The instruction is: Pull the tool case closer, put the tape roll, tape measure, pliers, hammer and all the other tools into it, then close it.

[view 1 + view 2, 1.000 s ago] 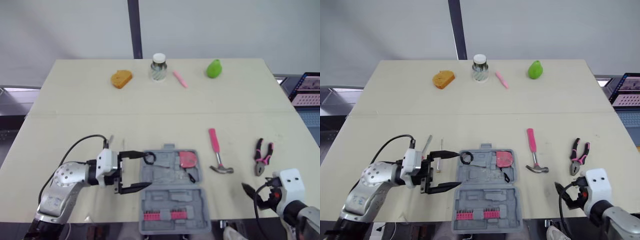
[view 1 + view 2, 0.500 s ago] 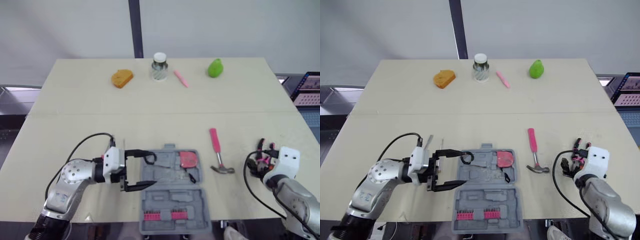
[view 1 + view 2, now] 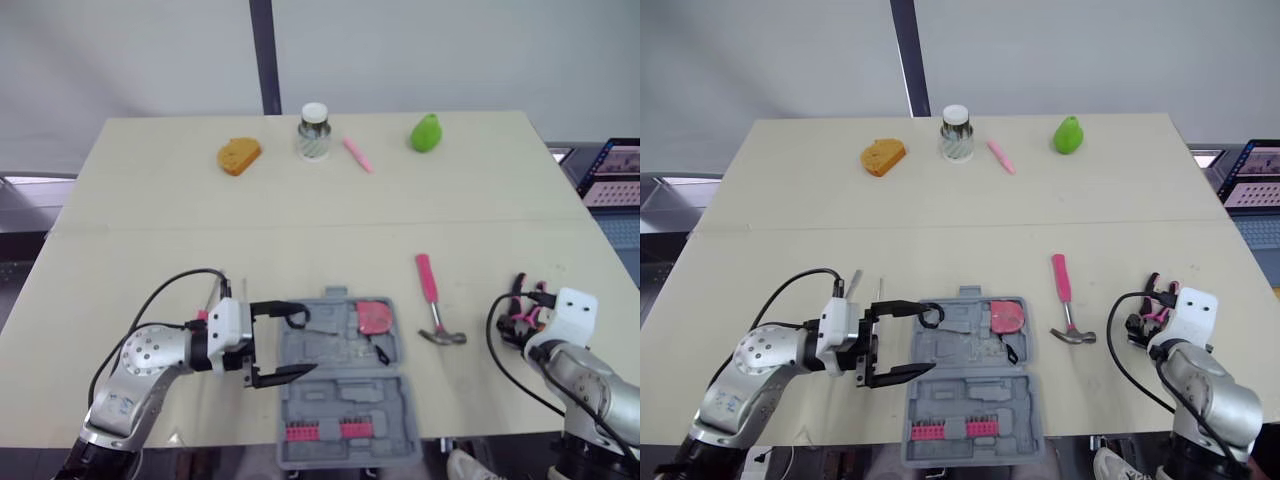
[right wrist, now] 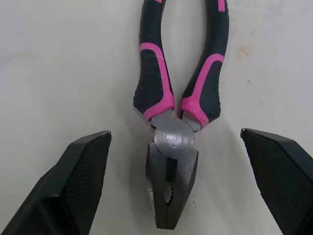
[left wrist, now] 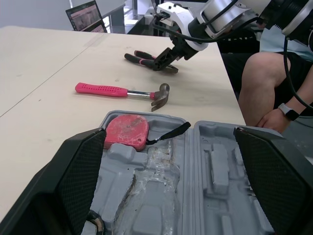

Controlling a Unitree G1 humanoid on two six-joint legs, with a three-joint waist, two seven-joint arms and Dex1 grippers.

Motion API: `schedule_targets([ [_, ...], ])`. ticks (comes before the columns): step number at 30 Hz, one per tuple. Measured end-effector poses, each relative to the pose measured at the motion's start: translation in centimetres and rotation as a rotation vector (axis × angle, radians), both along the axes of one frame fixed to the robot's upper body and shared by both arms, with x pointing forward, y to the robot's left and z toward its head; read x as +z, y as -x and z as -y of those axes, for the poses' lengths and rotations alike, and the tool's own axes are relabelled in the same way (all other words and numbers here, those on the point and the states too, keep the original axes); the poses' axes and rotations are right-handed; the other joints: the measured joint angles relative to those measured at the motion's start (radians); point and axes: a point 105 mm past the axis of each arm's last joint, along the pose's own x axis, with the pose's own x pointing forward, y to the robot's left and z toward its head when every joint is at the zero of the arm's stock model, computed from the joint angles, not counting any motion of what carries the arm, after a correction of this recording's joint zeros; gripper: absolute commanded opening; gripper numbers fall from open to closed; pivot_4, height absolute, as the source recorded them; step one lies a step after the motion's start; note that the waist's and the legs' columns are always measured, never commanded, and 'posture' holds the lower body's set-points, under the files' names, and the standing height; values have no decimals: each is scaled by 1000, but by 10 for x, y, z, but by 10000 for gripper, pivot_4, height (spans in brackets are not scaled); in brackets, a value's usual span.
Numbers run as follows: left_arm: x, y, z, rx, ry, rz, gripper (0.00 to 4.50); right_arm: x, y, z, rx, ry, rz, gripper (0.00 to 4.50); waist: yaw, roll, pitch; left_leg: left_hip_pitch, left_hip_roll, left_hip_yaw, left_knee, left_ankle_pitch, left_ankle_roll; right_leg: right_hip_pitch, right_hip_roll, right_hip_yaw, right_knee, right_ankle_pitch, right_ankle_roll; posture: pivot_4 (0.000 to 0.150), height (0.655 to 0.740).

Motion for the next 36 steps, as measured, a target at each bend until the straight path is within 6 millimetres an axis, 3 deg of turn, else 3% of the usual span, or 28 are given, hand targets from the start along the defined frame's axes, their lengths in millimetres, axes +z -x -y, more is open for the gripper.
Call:
schedule_targets([
  [16,-1,3,0,11,-1,0,45000,-2,-6,1,10,-1,-1,44790,-13,-1,0,-1,0,-1,0,1,0,0,0,0,0,0,0,1500,6950],
  [19,0,4,1,11,0,4,45000,-2,-7,1,21,4,-5,36588,-12,-1,0,-1,0,-1,0,1,0,0,0,0,0,0,0,1500,6950],
  [24,-1,3,1,19,1,3,45000,-2,-10,-3,44,-4,-4,11938,-10,-1,0,-1,0,-1,0,1,0,0,0,-1,0,0,0,1500,6950],
  [25,-1,3,1,21,1,3,45000,-2,-11,-3,45,-5,-4,9227,-10,-1,0,-1,0,-1,0,1,0,0,0,-1,0,0,0,1500,6950],
  [36,-3,4,4,21,-2,3,45000,-2,-10,-3,47,-5,-4,9340,-10,-1,-1,-1,0,-2,0,1,0,0,0,-1,0,0,0,1500,6950],
])
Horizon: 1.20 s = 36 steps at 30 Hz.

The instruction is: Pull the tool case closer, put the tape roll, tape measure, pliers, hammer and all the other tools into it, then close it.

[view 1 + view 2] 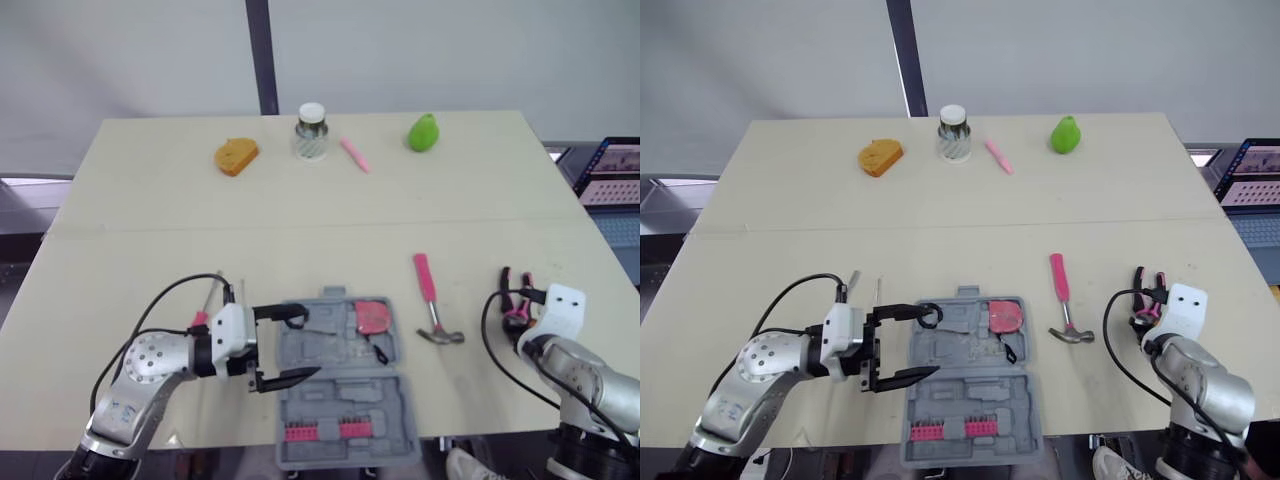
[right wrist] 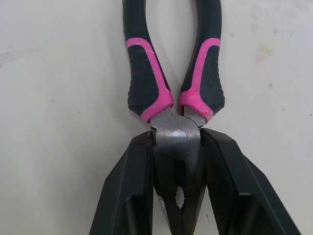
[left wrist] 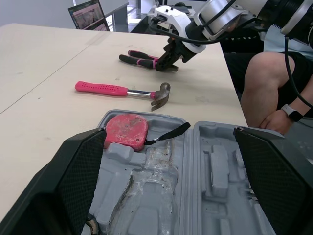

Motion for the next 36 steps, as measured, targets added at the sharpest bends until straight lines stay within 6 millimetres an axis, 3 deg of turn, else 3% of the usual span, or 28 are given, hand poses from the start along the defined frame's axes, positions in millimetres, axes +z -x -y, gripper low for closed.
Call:
schedule_targets([
  [5,4,-1,-6,9,19,0,45000,13,7,14,93,71,-19,9340,-1,1,0,-2,0,0,0,0,0,-1,0,0,-1,0,0,1500,6950],
  [10,6,-5,-23,25,10,-11,45000,54,9,6,415,230,-3,9340,-4,4,1,-1,1,1,0,1,0,-1,0,0,-1,0,0,1500,6950],
  [13,10,-7,-32,28,7,-12,45000,74,10,-19,677,296,0,9340,-3,4,1,-1,1,0,0,1,0,-1,0,-1,-1,0,0,1500,6950],
  [16,10,-7,-37,25,5,-26,45000,79,15,-44,906,310,-25,9340,0,3,2,-1,0,0,1,1,1,0,0,-1,-2,0,0,1500,6950],
  [23,5,1,-48,36,-12,-58,45000,101,13,-92,1295,344,-41,9340,-3,2,2,-2,0,-2,1,1,1,0,-1,-2,-3,0,1,1500,6950],
  [28,5,10,-49,55,-13,-60,45000,103,14,-114,1466,354,-67,9340,0,1,3,-3,0,-3,2,1,1,1,-1,-3,-4,0,1,1500,6950],
  [36,-1,29,-68,156,-38,-86,45000,96,18,-143,1690,400,-181,9340,-4,0,3,-3,0,-3,2,1,0,1,-2,-3,-4,0,1,1500,6950],
])
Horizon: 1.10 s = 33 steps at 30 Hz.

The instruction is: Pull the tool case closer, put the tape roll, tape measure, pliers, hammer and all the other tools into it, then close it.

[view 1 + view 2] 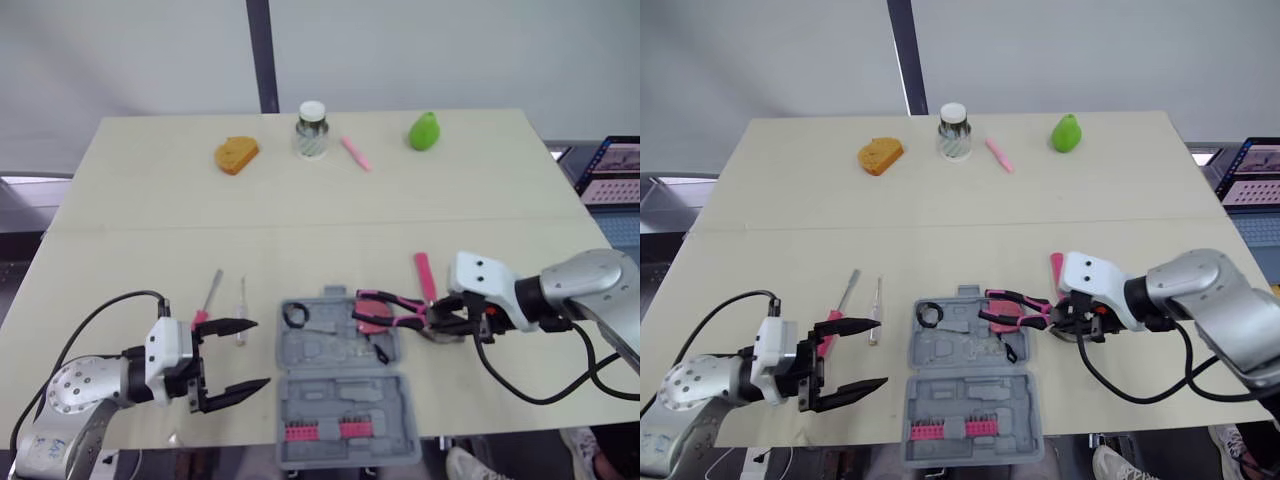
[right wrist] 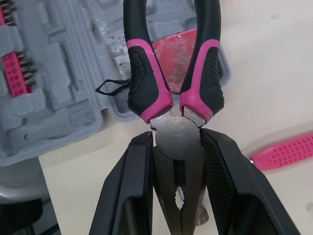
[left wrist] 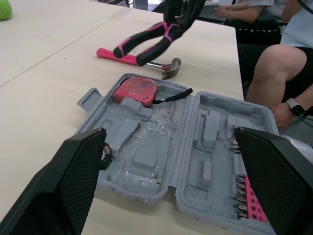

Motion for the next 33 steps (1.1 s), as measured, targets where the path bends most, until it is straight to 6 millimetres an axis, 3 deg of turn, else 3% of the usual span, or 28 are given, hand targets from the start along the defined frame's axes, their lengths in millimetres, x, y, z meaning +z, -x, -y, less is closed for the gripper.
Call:
schedule_targets([
  [6,-7,9,-18,80,-22,0,45000,-10,-3,-18,75,65,-27,9340,0,0,0,0,0,0,0,0,0,0,0,0,0,0,0,1500,6950],
  [13,-14,6,-35,158,-25,7,45000,-13,-6,-37,134,95,-23,9340,0,0,0,0,0,-1,0,0,0,0,0,-1,1,0,0,1500,6950],
  [24,-25,24,-46,144,-67,-19,45000,-25,-4,-69,253,142,-17,9340,-5,0,0,0,0,-1,0,0,-1,-1,0,-1,2,0,0,1500,6950],
  [33,-23,24,-44,131,-86,-13,45000,-33,-9,-92,291,169,-8,9340,-3,-1,-1,0,0,-1,1,0,-1,-1,0,-1,3,0,0,1500,6950],
])
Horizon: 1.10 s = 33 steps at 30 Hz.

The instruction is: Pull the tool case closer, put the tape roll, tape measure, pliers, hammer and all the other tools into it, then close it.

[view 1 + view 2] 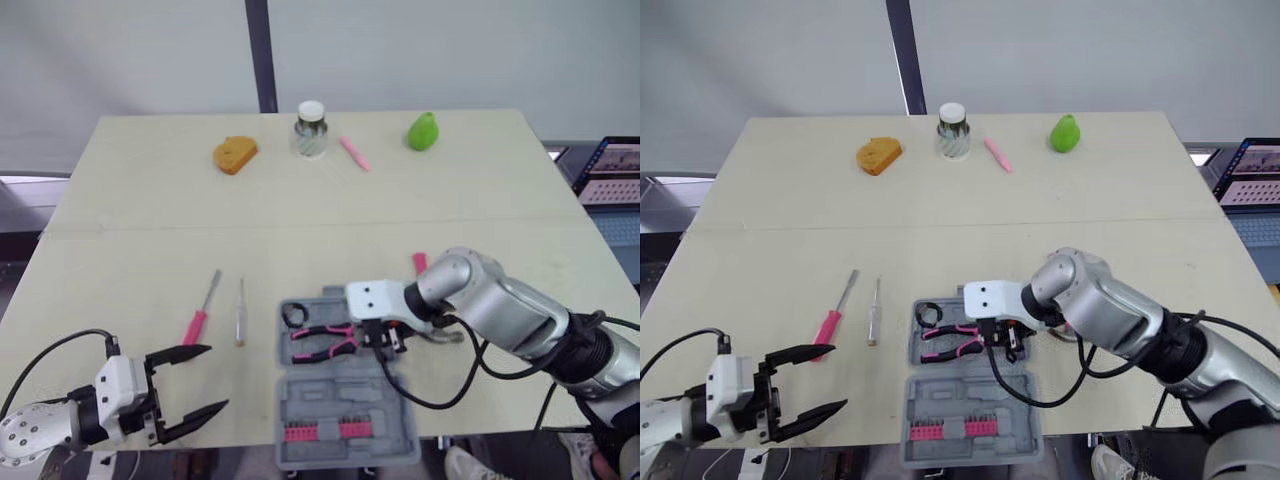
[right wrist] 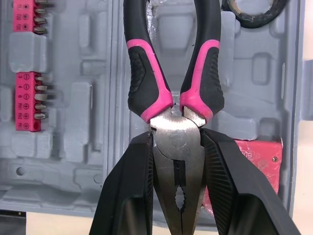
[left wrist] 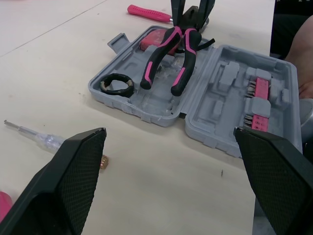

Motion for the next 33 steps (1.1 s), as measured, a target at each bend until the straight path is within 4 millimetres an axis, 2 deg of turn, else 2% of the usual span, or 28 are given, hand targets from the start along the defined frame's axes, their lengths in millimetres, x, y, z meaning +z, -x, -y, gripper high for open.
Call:
schedule_targets([
  [5,4,-1,6,-18,-4,14,45000,-4,-1,-7,0,7,-4,9340,-4,0,0,0,0,0,0,0,0,0,0,0,0,0,0,1500,6950],
  [15,2,0,5,-19,-23,12,45000,-15,-4,-17,-1,13,-23,9340,-11,0,0,0,0,0,0,0,0,0,0,0,1,0,0,1500,6950],
  [33,-7,4,2,-5,-31,15,45000,-19,-4,-23,-2,2,-29,9340,-22,0,0,0,0,-1,0,0,0,0,0,-1,1,0,0,1500,6950],
])
